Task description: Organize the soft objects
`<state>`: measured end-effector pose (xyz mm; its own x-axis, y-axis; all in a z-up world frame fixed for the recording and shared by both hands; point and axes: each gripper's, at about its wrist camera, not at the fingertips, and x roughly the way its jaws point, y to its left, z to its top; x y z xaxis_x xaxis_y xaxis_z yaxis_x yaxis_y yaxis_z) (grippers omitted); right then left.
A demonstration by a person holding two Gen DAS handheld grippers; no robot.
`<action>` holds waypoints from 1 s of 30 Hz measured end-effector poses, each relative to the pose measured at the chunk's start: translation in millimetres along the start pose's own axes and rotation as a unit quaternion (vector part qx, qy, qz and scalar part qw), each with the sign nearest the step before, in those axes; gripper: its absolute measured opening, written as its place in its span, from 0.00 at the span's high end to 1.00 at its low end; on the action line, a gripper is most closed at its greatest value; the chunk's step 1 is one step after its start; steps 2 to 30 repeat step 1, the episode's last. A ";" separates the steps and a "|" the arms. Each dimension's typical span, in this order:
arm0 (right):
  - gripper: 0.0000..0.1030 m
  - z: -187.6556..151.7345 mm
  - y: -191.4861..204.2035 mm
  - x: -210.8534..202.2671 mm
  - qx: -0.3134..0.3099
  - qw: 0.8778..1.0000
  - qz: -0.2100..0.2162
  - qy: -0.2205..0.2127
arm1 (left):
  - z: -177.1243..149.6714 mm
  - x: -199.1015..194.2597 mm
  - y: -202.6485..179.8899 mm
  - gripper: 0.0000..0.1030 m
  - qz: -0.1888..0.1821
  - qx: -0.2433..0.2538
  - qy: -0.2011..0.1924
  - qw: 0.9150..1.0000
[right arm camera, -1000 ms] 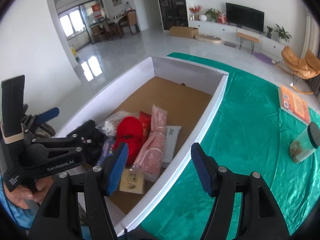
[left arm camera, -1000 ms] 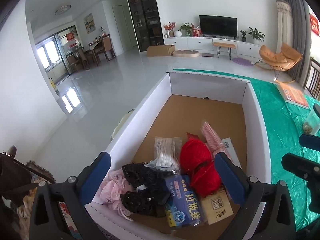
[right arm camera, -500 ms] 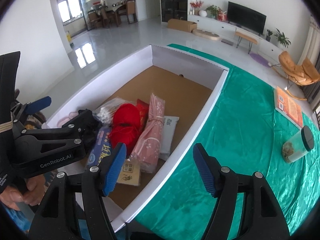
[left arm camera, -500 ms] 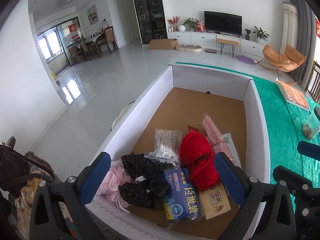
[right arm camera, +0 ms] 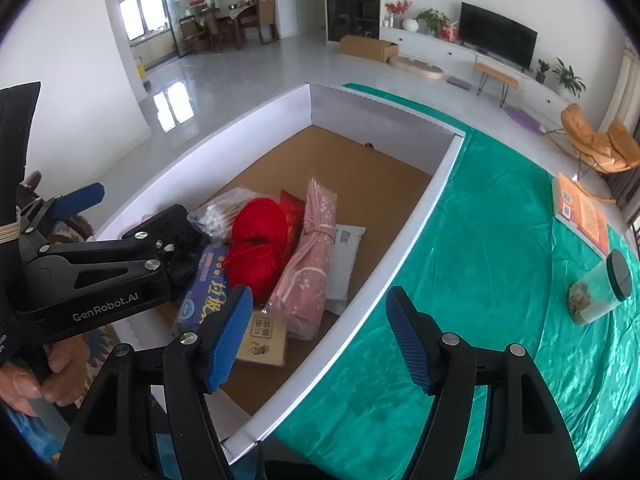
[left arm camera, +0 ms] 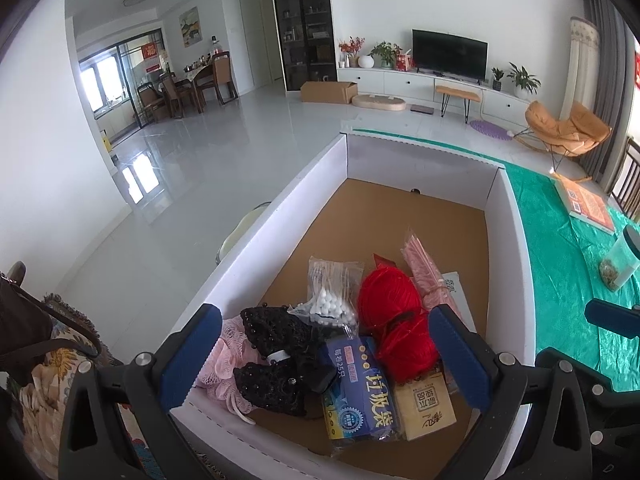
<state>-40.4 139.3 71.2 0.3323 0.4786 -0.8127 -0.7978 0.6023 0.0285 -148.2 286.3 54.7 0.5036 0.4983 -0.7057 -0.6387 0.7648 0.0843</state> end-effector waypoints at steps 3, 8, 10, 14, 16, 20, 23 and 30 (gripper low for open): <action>0.30 -0.5 -0.2 -0.7 0.000 1.000 0.001 -0.001 | -0.5 -0.4 -0.8 0.01 0.002 0.002 -0.003 1.000; 0.30 -0.5 -0.2 -0.7 0.000 1.000 0.001 -0.001 | -0.5 -0.4 -0.8 0.01 0.002 0.002 -0.003 1.000; 0.30 -0.5 -0.2 -0.7 0.000 1.000 0.001 -0.001 | -0.5 -0.4 -0.8 0.01 0.002 0.002 -0.003 1.000; 0.30 -0.5 -0.2 -0.7 0.000 1.000 0.001 -0.001 | -0.5 -0.4 -0.8 0.01 0.002 0.002 -0.003 1.000; 0.30 -0.5 -0.2 -0.7 0.000 1.000 0.001 -0.001 | -0.5 -0.4 -0.8 0.01 0.002 0.002 -0.003 1.000; 0.30 -0.5 -0.2 -0.7 0.000 1.000 0.001 -0.001 | -0.5 -0.4 -0.8 0.01 0.002 0.002 -0.003 1.000; 0.30 -0.5 -0.2 -0.7 0.000 1.000 0.001 -0.001 | -0.5 -0.4 -0.8 0.01 0.002 0.002 -0.003 1.000; 0.30 -0.5 -0.2 -0.7 0.000 1.000 0.001 -0.001 | -0.5 -0.4 -0.8 0.01 0.002 0.002 -0.003 1.000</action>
